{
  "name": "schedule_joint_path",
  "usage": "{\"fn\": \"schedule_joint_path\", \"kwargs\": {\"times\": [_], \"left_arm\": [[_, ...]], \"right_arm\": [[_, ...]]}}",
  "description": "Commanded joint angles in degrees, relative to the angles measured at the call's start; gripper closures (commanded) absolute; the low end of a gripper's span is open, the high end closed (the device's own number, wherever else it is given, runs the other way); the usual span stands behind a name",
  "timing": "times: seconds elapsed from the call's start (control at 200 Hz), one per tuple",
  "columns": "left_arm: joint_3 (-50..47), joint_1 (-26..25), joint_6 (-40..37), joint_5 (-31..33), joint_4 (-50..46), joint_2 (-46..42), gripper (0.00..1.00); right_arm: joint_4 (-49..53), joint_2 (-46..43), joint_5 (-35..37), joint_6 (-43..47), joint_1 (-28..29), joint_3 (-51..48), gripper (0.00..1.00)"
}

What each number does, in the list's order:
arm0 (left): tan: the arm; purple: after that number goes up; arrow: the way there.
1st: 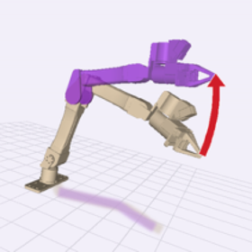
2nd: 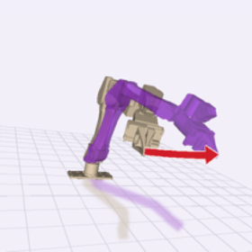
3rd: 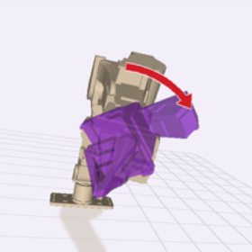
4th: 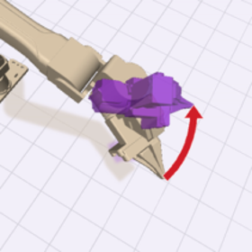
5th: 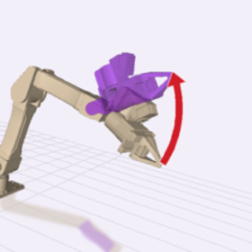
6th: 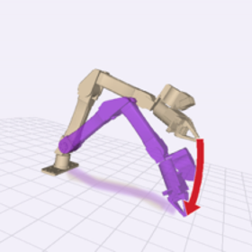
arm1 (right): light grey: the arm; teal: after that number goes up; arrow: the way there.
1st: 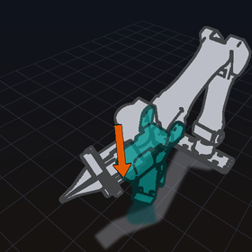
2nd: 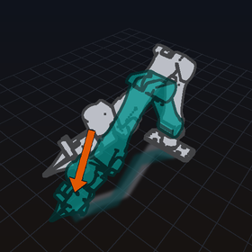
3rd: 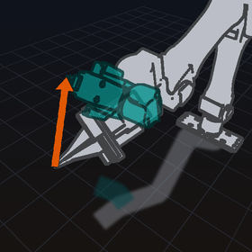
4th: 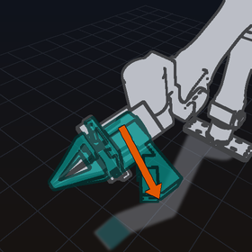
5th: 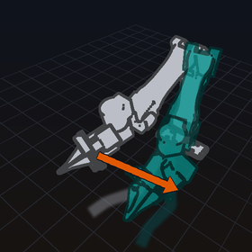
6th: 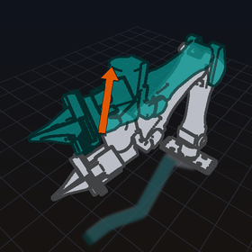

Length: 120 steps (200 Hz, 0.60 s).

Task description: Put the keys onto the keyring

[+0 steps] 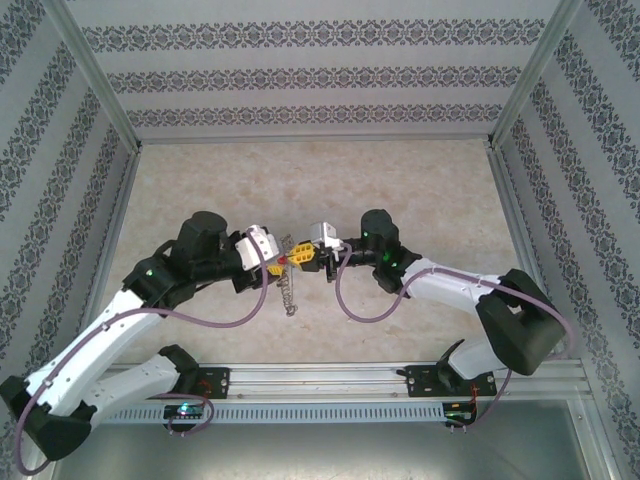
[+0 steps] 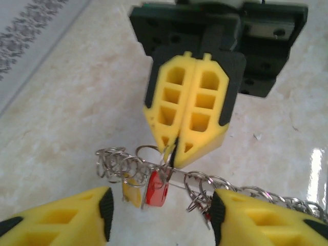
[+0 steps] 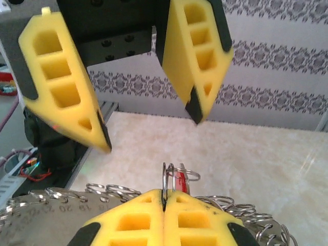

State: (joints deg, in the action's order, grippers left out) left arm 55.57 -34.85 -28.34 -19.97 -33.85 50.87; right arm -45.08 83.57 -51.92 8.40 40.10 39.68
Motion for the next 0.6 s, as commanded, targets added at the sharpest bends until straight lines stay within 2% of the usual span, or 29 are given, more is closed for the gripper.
{"fn": "schedule_joint_path", "kwargs": {"times": [0.0,0.11,0.2,0.34,0.405,0.49,0.595], "left_arm": [[3.5,-0.3,-1.9,4.3,0.2,-1.1,0.43],[7.2,-0.2,-1.5,2.2,-1.6,-0.7,0.51],[8.0,-0.2,1.3,-2.0,-0.6,0.4,0.55],[9.6,-0.1,2.6,-5.0,-3.3,3.8,0.74],[9.6,-0.1,2.7,-6.1,-4.0,4.8,0.80],[9.1,0.0,2.8,-8.3,-3.5,5.7,0.80],[9.4,0.2,2.5,-8.0,-3.4,6.7,0.81]], "right_arm": [[-22.9,2.2,-2.1,-9.2,-0.3,-2.1,1.00],[-34.2,5.7,-1.5,-14.7,-0.4,-3.2,1.00],[-34.3,6.8,-2.1,-13.8,0.4,-2.8,1.00],[-34.3,7.0,-2.2,-13.2,0.9,-2.3,1.00],[-34.3,6.7,-2.0,-13.4,1.0,-2.5,1.00],[-34.3,6.0,-1.3,-13.3,1.5,-3.1,1.00],[-34.3,5.4,-1.0,-13.3,1.6,-3.6,1.00]]}}
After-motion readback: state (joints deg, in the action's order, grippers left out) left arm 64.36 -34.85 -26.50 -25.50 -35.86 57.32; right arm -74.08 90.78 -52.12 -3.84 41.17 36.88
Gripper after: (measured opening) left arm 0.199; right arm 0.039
